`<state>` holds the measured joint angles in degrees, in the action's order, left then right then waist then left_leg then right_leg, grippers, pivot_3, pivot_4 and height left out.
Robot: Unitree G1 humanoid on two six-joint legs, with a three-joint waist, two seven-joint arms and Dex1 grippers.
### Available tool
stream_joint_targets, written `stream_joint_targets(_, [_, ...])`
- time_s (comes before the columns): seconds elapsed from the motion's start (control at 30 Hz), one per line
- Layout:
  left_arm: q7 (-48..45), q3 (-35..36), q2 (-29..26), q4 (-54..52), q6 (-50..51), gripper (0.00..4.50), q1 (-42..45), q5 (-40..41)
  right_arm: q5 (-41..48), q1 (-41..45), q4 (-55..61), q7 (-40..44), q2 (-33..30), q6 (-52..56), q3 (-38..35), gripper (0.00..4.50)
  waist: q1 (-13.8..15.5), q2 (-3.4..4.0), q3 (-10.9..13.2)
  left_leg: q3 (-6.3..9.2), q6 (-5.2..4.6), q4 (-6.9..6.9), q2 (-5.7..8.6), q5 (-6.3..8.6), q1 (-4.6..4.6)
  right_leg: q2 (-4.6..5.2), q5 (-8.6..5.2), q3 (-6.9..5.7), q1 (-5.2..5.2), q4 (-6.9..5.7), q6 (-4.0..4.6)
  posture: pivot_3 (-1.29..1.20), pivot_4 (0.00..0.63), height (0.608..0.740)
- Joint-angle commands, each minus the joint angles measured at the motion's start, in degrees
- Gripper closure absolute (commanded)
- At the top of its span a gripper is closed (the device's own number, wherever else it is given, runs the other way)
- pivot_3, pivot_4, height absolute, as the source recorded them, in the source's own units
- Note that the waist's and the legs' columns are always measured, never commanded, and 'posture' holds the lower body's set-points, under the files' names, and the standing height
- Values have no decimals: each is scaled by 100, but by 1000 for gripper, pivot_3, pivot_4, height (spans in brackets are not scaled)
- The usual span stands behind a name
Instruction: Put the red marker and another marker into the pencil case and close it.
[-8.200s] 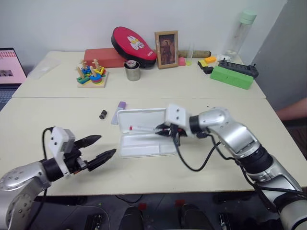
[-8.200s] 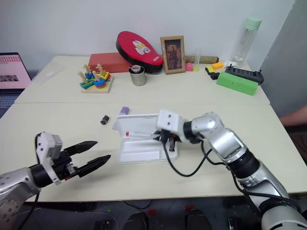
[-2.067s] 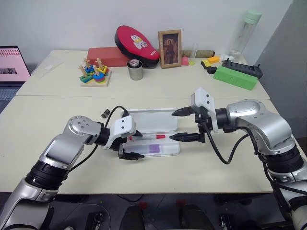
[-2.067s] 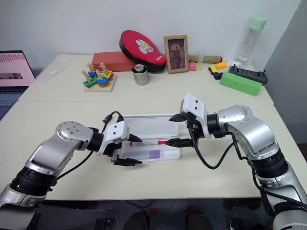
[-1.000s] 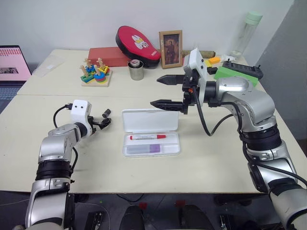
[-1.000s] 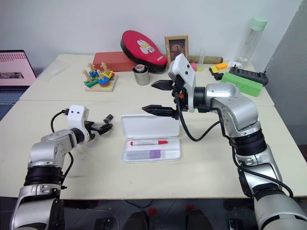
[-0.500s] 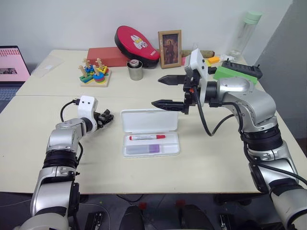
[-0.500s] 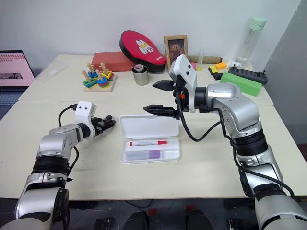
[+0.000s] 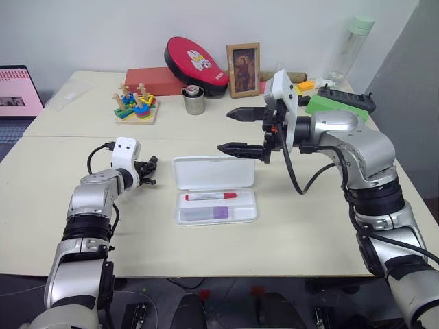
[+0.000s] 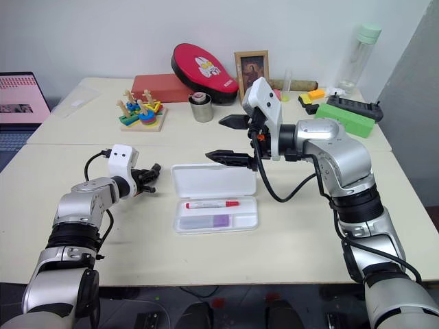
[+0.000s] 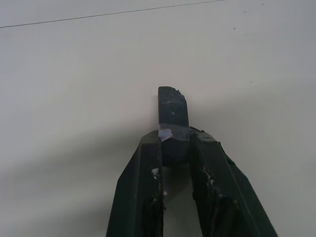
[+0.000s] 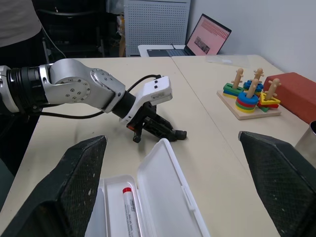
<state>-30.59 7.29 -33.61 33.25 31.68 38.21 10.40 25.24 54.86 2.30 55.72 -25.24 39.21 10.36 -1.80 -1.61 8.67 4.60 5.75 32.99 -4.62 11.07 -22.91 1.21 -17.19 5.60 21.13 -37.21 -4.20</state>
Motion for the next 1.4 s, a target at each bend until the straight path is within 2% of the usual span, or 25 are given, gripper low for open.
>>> stream_joint_targets(0.03, [56, 160, -23, -178, -161, 4094, 50, 39, -23, 111, 102, 16, -59, -131, -134, 0, 0, 0, 0, 0, 0, 0, 0, 0, 0, 0, 0, 0, 0, 0, 0, 0, 150, 740])
stream_joint_targets(0.27, [-326, 396, -117, -990, -658, 4095, 535, 417, 197, 110, 105, 195, -419, -38, -491, 0, 25, -1, 1, 1, 1, 0, 0, -1, -7, 0, 0, -2, 3, 4, 0, 0, 150, 740])
stream_joint_targets(0.37, [-1433, -13, -268, -2176, -603, 4095, 535, 815, 445, 4, 271, 352, -692, 77, -761, 0, 37, -3, 2, 1, 4, 0, 1, -2, -14, 3, 0, -4, 1, 11, 0, 0, 150, 740])
stream_joint_targets(0.47, [-2288, -596, -433, -3277, 51, 4095, 443, 1245, 685, -344, 618, 554, -1006, 160, -954, 0, 31, 4, -1, -3, 12, -7, 3, -5, -10, 8, 0, -3, -6, 19, 0, 0, 150, 740])
stream_joint_targets(0.57, [-2932, -1301, -614, -3853, 411, 4095, 427, 1284, 692, -670, 843, 510, -1239, 158, -1062, 0, 9, 14, 5, -4, 4, -11, 4, 0, -5, 8, -2, -2, -8, 19, 2, 0, 150, 740])
stream_joint_targets(0.8, [-3525, -2454, -713, -3645, 239, 4095, 611, 581, 795, -1336, 1501, 70, -1401, 406, -1339, 0, -81, 17, 7, -2, -6, 1, 1, -3, 2, -3, -2, 12, -5, 9, -3, 0, 150, 740])
stream_joint_targets(1.07, [-3708, -2946, -508, -3541, 107, 4095, 211, 272, 916, -2011, 2158, -389, -1522, 817, -1346, 0, -32, 17, 7, -2, -8, 1, 2, -3, -4, -2, -1, 12, -5, 16, -3, 0, 150, 740])
stream_joint_targets(1.4, [-3643, -3220, -312, -3693, 261, 4095, -134, 73, 739, -2525, 2479, -474, -1828, 852, -981, 0, 1, 15, 6, -2, -9, 7, 2, -3, -4, -2, -3, 12, -6, 15, -3, 0, 150, 740])
